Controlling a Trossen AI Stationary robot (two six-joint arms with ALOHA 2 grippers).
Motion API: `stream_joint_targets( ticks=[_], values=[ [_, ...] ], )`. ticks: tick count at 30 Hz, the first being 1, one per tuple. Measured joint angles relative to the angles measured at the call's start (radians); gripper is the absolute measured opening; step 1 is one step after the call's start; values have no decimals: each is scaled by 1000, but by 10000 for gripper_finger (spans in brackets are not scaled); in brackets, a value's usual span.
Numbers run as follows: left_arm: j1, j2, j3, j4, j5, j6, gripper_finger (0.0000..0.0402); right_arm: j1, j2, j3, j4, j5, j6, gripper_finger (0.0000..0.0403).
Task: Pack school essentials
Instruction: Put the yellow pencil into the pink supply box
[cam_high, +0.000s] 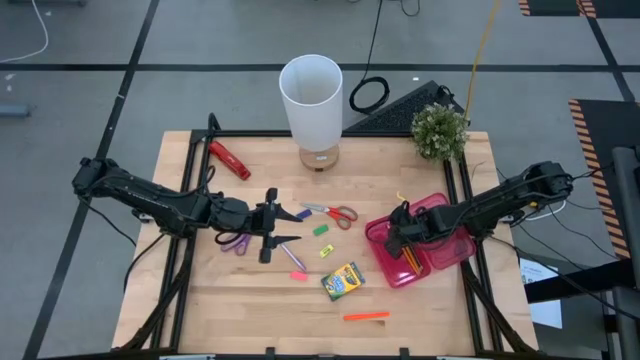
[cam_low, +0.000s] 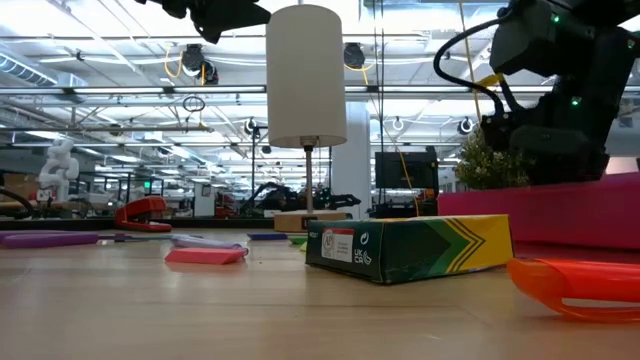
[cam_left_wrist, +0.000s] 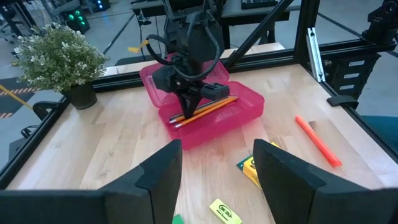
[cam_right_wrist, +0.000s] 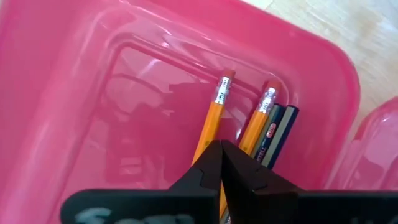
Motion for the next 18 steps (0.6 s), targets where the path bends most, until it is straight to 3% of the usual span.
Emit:
stream_joint_targets(
  ticks=[18],
  values=[
    [0,0,0,-1,0,0,202,2,-25,2,81,4,-31,0]
  ],
)
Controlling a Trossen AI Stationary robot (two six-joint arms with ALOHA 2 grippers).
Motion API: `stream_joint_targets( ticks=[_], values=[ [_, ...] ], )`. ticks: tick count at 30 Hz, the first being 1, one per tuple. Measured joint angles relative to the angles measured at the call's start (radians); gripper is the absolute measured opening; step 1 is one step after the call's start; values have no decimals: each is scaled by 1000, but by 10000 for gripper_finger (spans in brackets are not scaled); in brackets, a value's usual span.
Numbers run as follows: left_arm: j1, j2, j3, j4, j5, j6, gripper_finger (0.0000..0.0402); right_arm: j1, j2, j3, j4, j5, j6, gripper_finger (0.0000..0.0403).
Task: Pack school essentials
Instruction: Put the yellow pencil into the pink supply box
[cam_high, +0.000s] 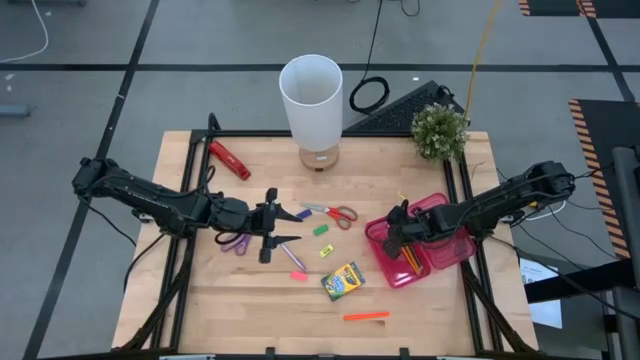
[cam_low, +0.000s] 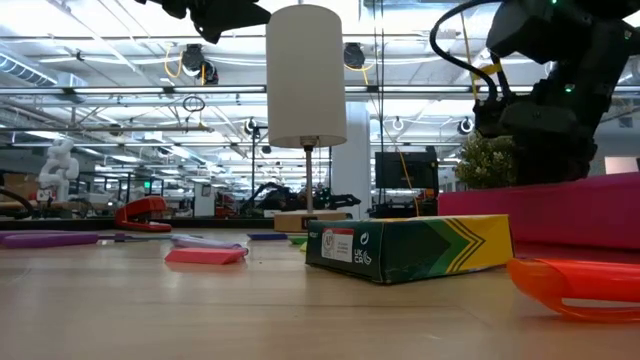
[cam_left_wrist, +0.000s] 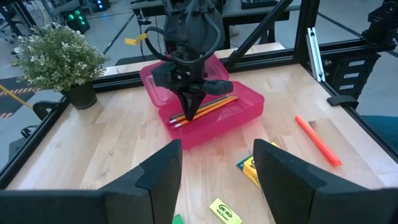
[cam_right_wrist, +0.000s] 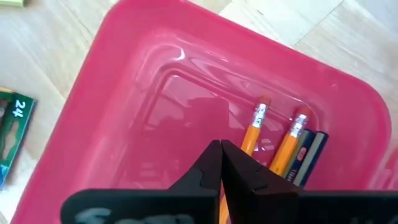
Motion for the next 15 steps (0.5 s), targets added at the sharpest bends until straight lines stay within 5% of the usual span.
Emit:
stream_joint_targets(
  ticks=[15],
  values=[
    [0,0,0,1,0,0,202,0,6,-21,-58,-6,33,0]
  ],
)
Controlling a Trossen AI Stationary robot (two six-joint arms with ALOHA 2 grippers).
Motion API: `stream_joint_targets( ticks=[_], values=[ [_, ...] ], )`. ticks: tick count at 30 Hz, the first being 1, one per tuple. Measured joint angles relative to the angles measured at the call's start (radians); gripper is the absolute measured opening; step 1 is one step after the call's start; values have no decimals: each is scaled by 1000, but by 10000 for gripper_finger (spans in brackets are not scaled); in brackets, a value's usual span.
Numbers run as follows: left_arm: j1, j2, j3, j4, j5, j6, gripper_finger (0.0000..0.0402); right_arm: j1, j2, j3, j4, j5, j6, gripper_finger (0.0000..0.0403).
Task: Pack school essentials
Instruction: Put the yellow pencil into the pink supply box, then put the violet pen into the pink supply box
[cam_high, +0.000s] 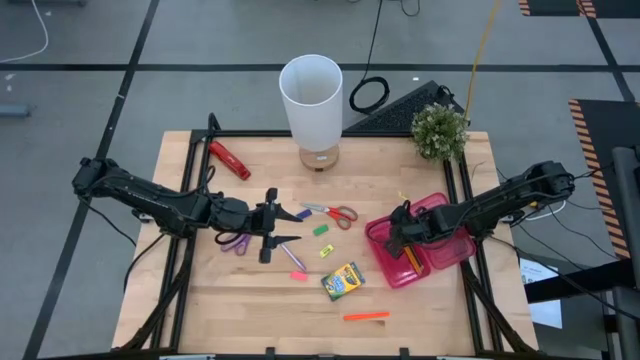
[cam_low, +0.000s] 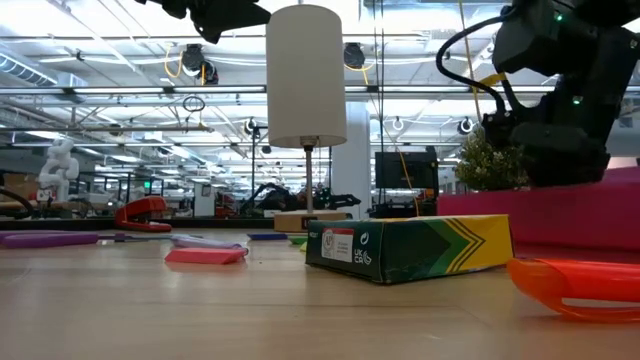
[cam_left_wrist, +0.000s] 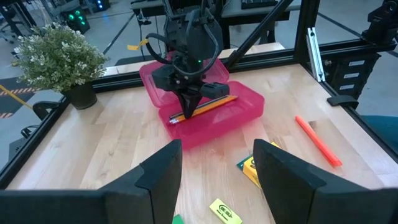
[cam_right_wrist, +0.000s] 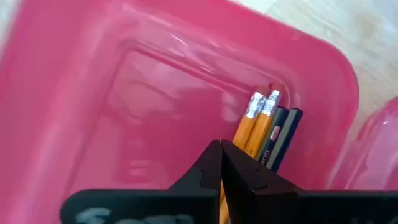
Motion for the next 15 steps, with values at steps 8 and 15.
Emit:
stream_joint_targets(
  ticks=[8,15],
  values=[
    [0,0,0,-10,0,0,202,0,-6,41,3,-1,-28,0],
    [0,0,0,-137,0,-32,202,47,-6,102,4,-1,-52,0]
  ],
)
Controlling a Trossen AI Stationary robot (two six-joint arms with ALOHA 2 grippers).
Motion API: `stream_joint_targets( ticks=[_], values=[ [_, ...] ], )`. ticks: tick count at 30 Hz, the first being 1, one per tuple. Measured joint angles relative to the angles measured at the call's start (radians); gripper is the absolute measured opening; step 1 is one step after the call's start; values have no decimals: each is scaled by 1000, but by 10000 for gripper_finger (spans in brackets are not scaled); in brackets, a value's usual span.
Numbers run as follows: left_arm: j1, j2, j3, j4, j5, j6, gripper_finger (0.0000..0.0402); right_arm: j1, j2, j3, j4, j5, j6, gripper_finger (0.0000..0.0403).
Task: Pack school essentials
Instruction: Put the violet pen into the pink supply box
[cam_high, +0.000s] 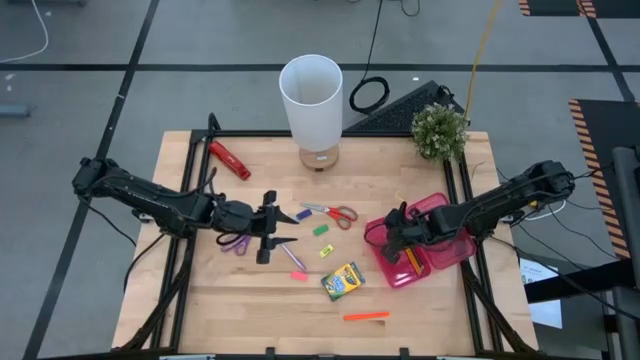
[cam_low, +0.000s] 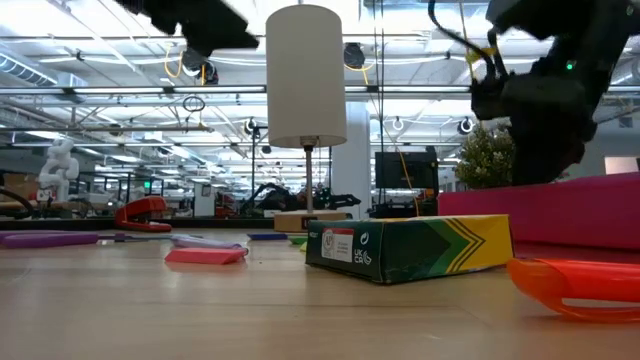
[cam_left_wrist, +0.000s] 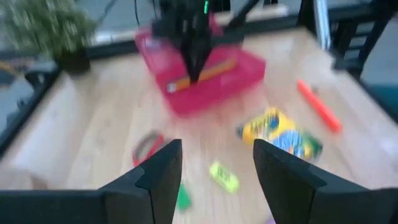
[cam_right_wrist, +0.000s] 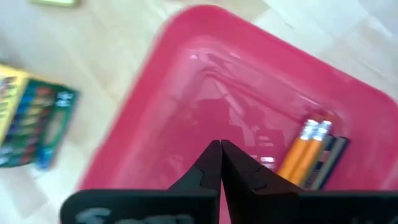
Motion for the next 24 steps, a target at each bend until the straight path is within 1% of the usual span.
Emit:
stream_joint_targets(
  ticks=[5,9,12,17,22,24],
  values=[
    [-15,4,0,-186,-1,-57,202,57,0,46,1,0,-14,0],
    [-34,59,-1,-266,0,-91,202,96,0,79,6,0,-31,0],
    [-58,146,0,-254,-1,-75,202,113,0,89,43,0,-63,0],
    [-86,300,-1,-225,-16,36,202,119,0,90,161,0,-177,0],
    [-88,398,-1,-177,-17,89,202,118,0,90,223,0,-233,0],
    [-81,426,0,-150,1,97,202,118,0,90,220,0,-241,0]
  ],
)
